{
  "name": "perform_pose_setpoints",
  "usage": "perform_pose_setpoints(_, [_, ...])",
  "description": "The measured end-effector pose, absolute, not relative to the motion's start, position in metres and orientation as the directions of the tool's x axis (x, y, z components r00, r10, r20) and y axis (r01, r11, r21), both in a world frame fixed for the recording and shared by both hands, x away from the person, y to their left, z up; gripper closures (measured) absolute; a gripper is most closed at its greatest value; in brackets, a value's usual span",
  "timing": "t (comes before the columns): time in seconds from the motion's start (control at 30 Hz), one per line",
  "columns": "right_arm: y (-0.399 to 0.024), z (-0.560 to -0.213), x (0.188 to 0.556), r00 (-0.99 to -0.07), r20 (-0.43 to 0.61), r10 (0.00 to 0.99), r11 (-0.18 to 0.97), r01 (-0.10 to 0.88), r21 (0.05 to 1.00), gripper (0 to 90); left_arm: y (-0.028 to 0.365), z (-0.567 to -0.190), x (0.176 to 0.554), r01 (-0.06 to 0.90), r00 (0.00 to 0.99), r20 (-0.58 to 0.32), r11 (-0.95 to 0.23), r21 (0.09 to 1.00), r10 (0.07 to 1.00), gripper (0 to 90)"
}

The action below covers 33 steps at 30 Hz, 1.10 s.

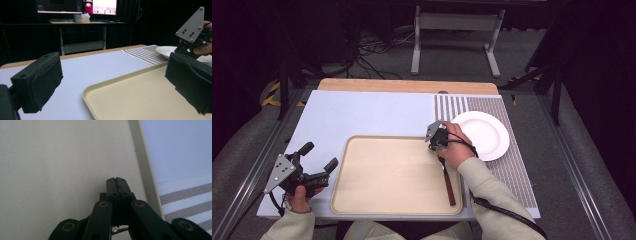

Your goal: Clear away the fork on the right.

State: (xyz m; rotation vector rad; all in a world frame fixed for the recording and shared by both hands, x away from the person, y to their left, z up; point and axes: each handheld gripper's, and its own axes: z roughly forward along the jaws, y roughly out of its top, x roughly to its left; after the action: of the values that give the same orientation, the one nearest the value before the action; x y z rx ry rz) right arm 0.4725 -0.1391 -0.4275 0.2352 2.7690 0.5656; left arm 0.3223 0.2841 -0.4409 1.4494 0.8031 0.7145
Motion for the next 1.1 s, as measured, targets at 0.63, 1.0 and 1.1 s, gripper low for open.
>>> perform_pose_setpoints(0.63, [-0.157, -0.427, 0.475, -0.93, -0.257, 0.262, 0.907, 0.146, 0.395, 90.0, 0.283, -0.441, 0.324, 0.057, 0.566, -0.038, 0.006, 0.998, 0.824, 1.7])
perform_pose_setpoints(1.0, [-0.158, -0.418, 0.47, -0.921, -0.256, 0.293, 0.878, 0.153, 0.453, 79.8, 0.283, -0.441, 0.324, 0.056, 0.566, -0.038, 0.007, 0.998, 0.823, 1.7])
perform_pose_setpoints(1.1, [-0.158, -0.411, 0.466, -0.916, -0.248, 0.316, 0.852, 0.158, 0.499, 61.8, 0.282, -0.441, 0.324, 0.055, 0.567, -0.038, 0.008, 0.998, 0.823, 1.7])
